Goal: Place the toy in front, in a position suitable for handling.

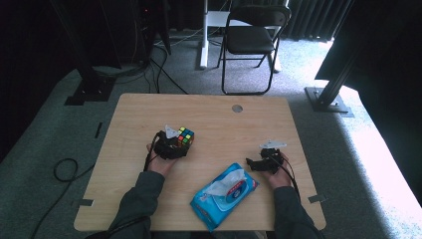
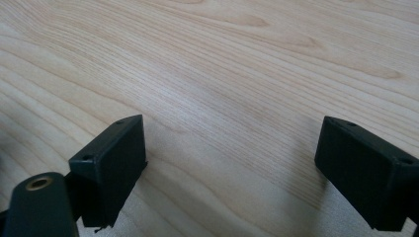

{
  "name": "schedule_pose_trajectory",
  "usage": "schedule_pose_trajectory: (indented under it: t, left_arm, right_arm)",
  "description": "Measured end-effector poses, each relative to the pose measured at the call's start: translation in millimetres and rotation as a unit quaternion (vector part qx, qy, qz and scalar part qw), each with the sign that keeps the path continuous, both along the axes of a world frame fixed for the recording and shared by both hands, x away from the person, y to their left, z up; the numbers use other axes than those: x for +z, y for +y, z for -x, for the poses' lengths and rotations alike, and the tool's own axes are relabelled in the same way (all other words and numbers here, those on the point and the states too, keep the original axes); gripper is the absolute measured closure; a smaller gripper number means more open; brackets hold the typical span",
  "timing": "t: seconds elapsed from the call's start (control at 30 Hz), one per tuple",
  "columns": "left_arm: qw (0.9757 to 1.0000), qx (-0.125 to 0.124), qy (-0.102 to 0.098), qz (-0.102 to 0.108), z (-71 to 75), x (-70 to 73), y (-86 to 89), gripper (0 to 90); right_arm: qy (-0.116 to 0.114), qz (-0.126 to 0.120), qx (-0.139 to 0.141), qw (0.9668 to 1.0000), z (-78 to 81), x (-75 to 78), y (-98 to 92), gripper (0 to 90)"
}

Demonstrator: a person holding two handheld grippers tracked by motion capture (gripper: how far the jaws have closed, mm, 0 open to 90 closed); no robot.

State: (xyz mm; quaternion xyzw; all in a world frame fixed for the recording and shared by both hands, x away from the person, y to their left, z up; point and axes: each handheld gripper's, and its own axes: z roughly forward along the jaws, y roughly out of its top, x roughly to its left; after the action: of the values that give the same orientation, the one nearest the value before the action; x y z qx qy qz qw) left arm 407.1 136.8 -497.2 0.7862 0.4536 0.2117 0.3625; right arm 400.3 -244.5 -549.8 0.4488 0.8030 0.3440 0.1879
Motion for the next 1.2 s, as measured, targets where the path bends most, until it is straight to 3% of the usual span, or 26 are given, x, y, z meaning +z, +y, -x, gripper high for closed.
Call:
schedule_pose_trajectory:
  t: [1.2]
  left_arm:
    - [0.9991, -0.041, -0.012, 0.003, -9.0, 3.8, -41.5, 34.2]
  right_arm:
    - [0.000, 0.000, 0.000, 1.0000, 0.1, 0.1, 0.0, 12.0]
